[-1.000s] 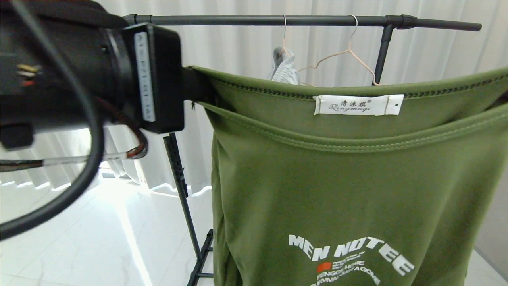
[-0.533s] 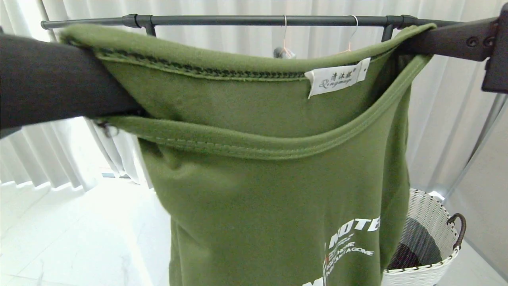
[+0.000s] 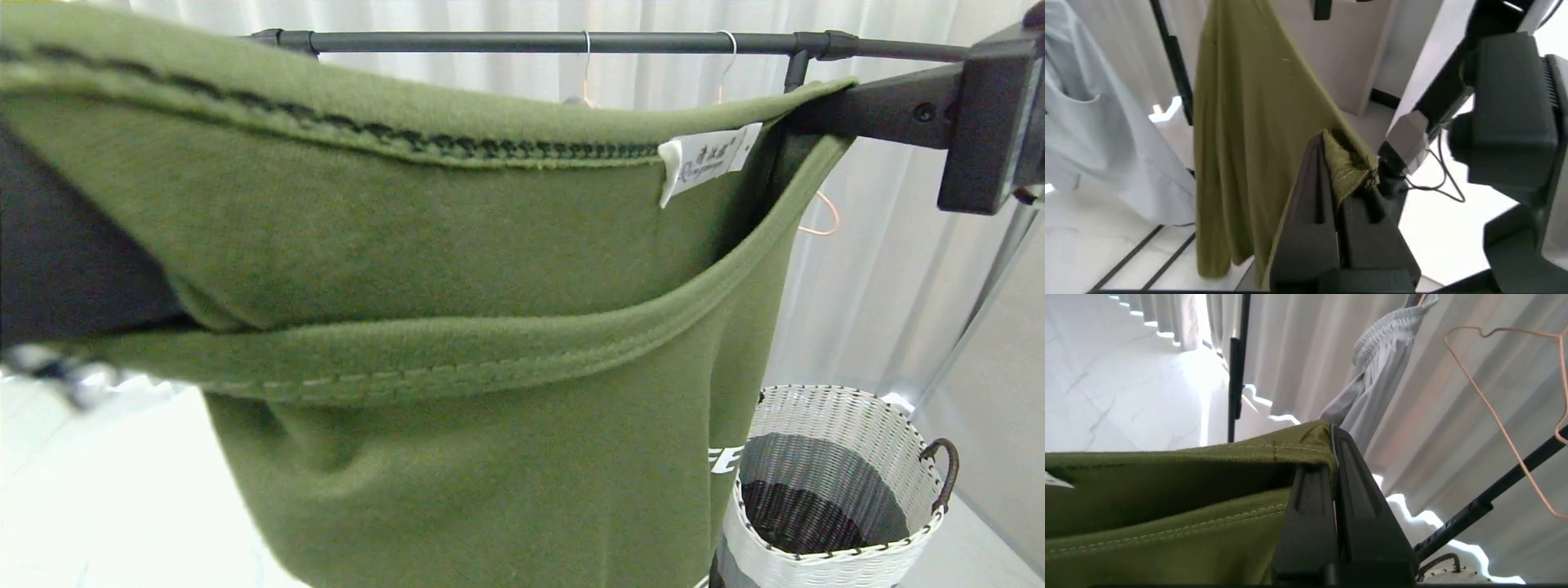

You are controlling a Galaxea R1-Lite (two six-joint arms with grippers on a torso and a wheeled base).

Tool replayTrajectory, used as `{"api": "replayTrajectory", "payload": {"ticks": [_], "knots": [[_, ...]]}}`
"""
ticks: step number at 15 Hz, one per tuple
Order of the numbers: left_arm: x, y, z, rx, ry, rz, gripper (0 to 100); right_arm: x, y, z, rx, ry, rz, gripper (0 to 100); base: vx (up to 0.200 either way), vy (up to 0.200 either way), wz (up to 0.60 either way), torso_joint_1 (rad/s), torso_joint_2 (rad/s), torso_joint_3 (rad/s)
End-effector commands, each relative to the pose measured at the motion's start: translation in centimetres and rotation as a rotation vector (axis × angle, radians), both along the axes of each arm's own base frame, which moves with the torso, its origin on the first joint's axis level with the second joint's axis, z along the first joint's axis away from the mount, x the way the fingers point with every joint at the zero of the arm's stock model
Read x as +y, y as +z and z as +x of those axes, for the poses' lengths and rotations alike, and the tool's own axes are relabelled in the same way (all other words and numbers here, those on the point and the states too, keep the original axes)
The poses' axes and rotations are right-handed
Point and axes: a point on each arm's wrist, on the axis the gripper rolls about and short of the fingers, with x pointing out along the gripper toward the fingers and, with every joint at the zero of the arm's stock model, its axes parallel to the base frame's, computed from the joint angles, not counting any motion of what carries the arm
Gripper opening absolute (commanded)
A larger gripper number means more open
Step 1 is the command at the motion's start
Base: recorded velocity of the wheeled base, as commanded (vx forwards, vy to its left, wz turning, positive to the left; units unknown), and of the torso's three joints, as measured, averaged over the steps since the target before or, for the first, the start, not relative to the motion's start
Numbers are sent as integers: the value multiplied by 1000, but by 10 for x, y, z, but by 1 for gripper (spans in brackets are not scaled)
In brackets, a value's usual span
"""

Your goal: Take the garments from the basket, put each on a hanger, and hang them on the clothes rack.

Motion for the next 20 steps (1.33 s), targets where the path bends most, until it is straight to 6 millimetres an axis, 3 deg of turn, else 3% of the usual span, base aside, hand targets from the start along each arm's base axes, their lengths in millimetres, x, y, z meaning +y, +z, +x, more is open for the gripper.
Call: {"api": "replayTrajectory", "payload": {"ticks": [1, 6, 9, 20], "knots": [[1, 0, 9, -14, 91, 8, 0, -7, 4, -3, -9, -8, 11, 0, 0, 0, 0, 0, 0, 0], [-2, -6, 67, -176, 384, 134, 0, -34, 19, -6, -8, -75, 11, 0, 0, 0, 0, 0, 0, 0], [-20, -35, 84, -175, 453, 184, 0, -40, 1, -11, 38, -73, -38, 0, 0, 0, 0, 0, 0, 0], [-24, -29, 83, -203, 474, 128, 0, -41, 0, -12, 44, -72, -45, 0, 0, 0, 0, 0, 0, 0]]}}
